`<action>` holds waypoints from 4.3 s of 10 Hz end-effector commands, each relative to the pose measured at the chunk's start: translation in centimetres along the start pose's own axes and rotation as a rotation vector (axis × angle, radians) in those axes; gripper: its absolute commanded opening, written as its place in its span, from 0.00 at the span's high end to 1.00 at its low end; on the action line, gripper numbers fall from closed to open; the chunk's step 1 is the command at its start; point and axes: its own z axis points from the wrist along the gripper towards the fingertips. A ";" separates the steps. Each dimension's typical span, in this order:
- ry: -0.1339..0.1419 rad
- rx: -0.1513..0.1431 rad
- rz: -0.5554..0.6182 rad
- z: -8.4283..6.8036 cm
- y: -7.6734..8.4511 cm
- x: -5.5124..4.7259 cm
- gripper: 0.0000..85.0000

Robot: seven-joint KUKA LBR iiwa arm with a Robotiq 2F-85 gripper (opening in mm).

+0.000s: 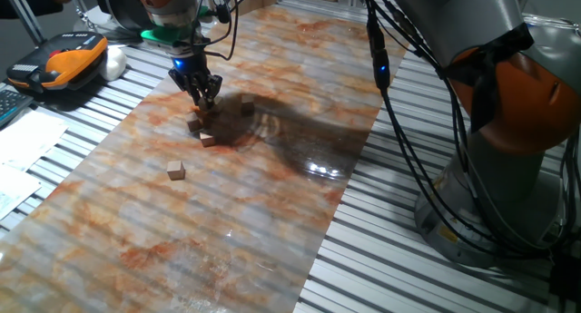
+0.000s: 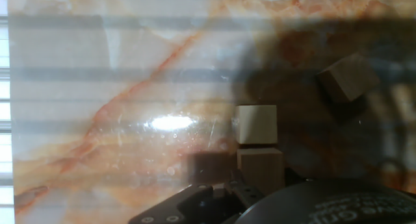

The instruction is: Stack the blocks into a pyramid shape

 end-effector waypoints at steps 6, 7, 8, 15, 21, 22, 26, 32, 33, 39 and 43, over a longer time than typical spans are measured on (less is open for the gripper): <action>0.001 -0.002 -0.001 0.4 0.0 -0.2 1.00; -0.001 0.000 -0.001 0.4 0.0 -0.2 1.00; 0.001 -0.002 -0.003 0.4 0.0 -0.4 1.00; 0.005 -0.006 -0.006 0.4 0.1 -0.4 1.00; 0.006 -0.010 -0.012 0.8 0.1 -0.4 1.00; 0.008 -0.011 -0.014 0.9 0.0 -0.4 1.00; 0.009 -0.013 -0.017 1.1 -0.1 -0.4 1.00; 0.012 -0.017 -0.022 1.5 -0.3 -0.5 1.00; 0.012 -0.017 -0.023 1.7 -0.4 -0.5 1.00; 0.015 -0.019 -0.017 1.8 -0.4 -0.4 1.00; 0.014 -0.014 0.003 1.9 -0.4 -0.4 1.00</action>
